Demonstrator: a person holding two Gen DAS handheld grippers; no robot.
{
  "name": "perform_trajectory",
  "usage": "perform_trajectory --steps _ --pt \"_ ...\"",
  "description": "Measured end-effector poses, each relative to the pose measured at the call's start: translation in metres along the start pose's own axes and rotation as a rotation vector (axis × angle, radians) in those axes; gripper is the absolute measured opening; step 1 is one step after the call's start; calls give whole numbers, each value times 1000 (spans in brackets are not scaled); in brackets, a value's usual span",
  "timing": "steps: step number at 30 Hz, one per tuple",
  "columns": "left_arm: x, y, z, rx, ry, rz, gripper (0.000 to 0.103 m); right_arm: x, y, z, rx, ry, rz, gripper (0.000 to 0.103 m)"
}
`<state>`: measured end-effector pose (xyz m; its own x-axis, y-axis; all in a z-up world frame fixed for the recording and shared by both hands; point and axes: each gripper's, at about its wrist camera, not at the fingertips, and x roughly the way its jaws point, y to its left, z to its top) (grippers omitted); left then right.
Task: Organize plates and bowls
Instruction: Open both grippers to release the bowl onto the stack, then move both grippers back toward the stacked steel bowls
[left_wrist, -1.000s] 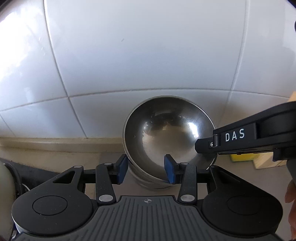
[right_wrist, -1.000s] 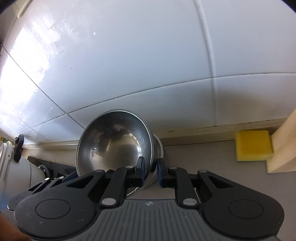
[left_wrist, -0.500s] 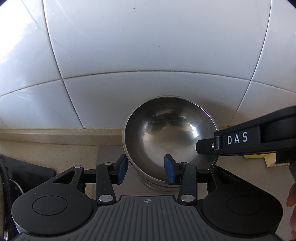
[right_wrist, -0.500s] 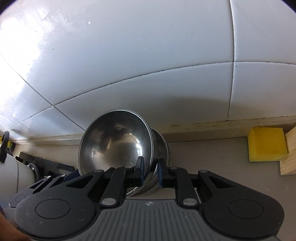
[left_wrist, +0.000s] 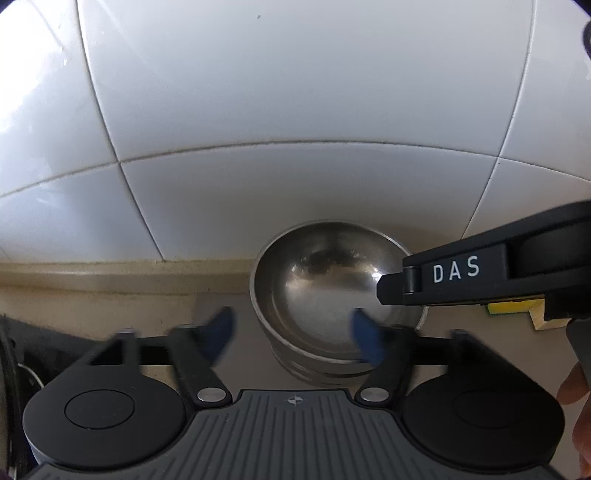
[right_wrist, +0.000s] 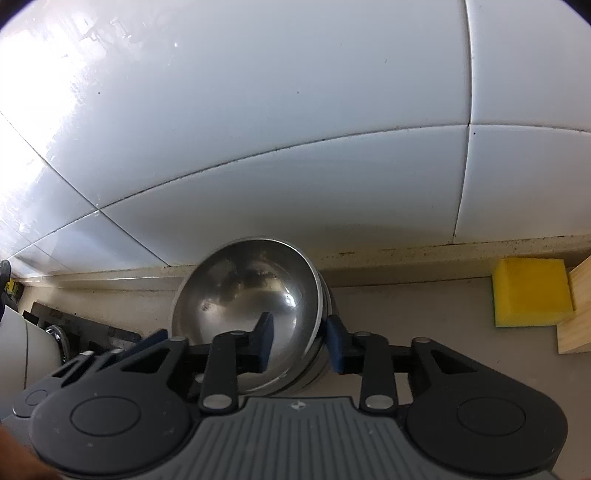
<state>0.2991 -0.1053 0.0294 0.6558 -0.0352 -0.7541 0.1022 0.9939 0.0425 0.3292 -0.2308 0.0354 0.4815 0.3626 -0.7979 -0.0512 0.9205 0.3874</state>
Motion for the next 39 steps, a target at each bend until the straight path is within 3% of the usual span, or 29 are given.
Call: perform_trajectory --steps 3,16,27,39 --pt "-5 -4 0 21 -12 21 81 -3 -1 -1 11 -5 3 22" --pt "-22 6 -3 -7 -29 61 86 -26 -15 -9 55 -55 12 43" --pt "-36 12 -12 -27 -41 71 86 -32 -22 -17 94 -60 38 52" --pt "-42 31 -24 -59 -40 79 87 -37 -19 -24 102 -53 54 54"
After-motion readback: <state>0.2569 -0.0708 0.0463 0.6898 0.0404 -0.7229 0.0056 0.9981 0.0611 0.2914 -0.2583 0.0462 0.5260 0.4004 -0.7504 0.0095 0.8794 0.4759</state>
